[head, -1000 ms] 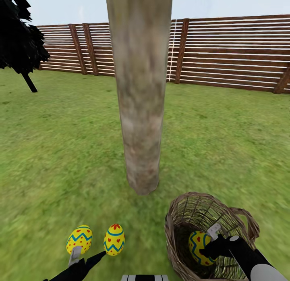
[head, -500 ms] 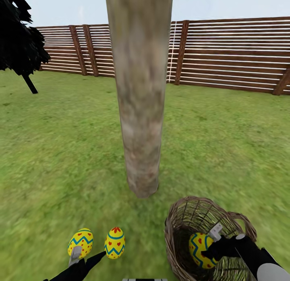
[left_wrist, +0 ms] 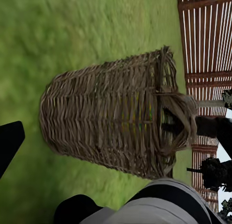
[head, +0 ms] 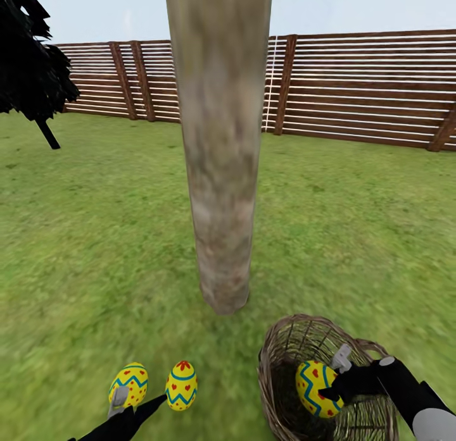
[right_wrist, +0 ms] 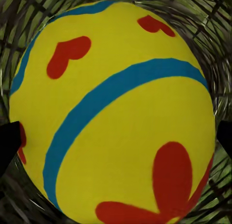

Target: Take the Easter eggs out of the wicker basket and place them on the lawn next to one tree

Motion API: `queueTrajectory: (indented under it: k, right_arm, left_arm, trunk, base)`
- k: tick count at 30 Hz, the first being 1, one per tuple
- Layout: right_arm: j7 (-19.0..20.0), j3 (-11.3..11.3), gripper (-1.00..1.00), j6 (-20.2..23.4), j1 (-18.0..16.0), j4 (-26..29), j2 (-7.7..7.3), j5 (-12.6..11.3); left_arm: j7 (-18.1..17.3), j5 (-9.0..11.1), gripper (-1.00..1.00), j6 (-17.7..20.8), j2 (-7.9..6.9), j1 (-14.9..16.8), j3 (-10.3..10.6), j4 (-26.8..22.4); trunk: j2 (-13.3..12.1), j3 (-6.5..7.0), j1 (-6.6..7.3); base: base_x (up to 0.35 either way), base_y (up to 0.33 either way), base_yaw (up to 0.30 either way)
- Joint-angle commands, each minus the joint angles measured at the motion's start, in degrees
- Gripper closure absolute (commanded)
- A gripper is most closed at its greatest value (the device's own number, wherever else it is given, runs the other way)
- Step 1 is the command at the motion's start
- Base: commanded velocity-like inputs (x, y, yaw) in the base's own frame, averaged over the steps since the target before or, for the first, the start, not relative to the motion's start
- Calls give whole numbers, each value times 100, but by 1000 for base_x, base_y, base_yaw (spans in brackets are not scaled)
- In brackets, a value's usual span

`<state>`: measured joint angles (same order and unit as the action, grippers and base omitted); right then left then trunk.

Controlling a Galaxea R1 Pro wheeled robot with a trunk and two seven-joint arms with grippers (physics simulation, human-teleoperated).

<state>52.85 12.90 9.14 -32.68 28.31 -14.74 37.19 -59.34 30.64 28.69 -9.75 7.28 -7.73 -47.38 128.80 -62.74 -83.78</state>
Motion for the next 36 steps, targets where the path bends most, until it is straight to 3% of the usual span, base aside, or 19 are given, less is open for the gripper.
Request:
queueTrajectory:
  k: [1,5,8,15,23,36]
  right_arm:
    - [129,37,100,56,0,38,-21,17]
    - [527,57,100,69,-2,78,-52,16]
    - [865,74,100,347,-2,208,-65,18]
    - [1845,81,100,687,-1,457,-235,23]
    - [2158,81,100,721,-2,661,-292,32]
    - [3157,85,100,1172,-1,1118,-307,66]
  left_arm:
    - [-8,29,-100,49,-1,2,-1,1]
    - [-7,29,-100,49,-1,2,-1,1]
    - [-7,29,-100,49,-1,2,-1,1]
    - [-7,29,-100,49,-1,2,-1,1]
    - [-7,29,-100,50,1,2,-1,1]
    - [-7,25,-100,51,2,2,-1,1]
  trunk:
    - [-40,14,24]
    - [-200,86,111]
    - [-321,140,177]
    - [-601,265,331]
    - [-922,409,507]
    - [-1444,642,792]
  base:
    - [0,0,0]
    - [0,0,0]
    - [0,0,0]
    - [0,0,0]
    - [0,0,0]
    - [0,0,0]
